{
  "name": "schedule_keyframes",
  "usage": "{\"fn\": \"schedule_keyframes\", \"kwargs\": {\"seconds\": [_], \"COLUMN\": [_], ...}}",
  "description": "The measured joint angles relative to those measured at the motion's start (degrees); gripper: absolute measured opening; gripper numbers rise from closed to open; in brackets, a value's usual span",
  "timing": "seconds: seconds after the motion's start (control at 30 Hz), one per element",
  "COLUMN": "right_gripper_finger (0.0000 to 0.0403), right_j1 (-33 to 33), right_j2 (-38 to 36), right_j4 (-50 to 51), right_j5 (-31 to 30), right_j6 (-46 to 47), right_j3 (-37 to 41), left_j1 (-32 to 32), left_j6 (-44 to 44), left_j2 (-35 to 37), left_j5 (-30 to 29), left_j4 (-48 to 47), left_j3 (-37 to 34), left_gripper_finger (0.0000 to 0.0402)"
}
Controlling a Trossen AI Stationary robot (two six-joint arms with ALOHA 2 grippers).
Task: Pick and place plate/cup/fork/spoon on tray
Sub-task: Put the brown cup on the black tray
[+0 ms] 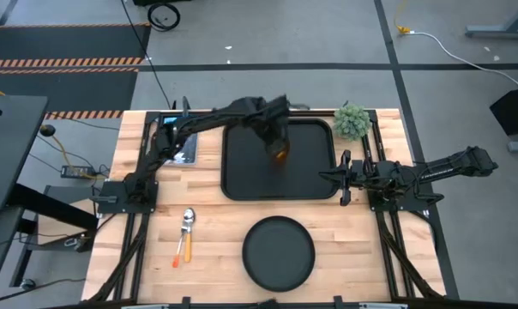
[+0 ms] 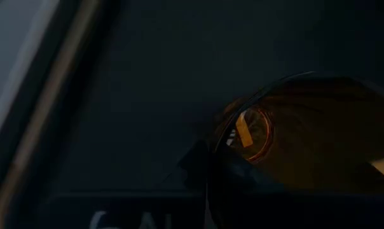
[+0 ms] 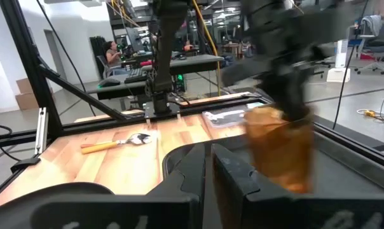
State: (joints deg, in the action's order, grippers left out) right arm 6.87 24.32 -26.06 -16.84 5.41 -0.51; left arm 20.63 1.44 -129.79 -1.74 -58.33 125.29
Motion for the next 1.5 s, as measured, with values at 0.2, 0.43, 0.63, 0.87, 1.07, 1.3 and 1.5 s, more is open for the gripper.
{"fn": "schedule_keyframes", "kwargs": {"seconds": [0.2,0.43,0.63,0.87,1.07,1.3,1.5], "right_gripper_finger": [0.0034,0.0034,0.0034,0.0034,0.0034,0.0034,0.0034], "right_j1": [0.0,0.0,0.0,0.0,0.0,0.0,0.0], "right_j2": [0.0,0.0,0.0,0.0,0.0,0.0,0.0], "right_j4": [0.0,0.0,0.0,0.0,0.0,0.0,0.0], "right_j5": [0.0,0.0,0.0,0.0,0.0,0.0,0.0], "right_j6": [0.0,0.0,0.0,0.0,0.0,0.0,0.0], "right_j3": [0.0,0.0,0.0,0.0,0.0,0.0,0.0], "left_j1": [3.8,6.9,7.5,7.3,6.8,5.5,5.1], "left_j6": [-2.2,-2.3,-5.0,-5.4,-5.9,-8.4,-8.8], "left_j2": [-6.5,-8.5,-8.8,-8.8,-8.9,-9.0,-9.0], "left_j5": [0.1,2.8,3.0,3.2,3.1,3.4,3.6], "left_j4": [1.5,4.5,4.2,0.9,-0.8,-1.1,-0.7], "left_j3": [8.9,9.2,9.1,9.1,9.1,9.1,9.1], "left_gripper_finger": [0.0018,0.0018,0.0018,0.0018,0.0019,0.005,0.0095]}}
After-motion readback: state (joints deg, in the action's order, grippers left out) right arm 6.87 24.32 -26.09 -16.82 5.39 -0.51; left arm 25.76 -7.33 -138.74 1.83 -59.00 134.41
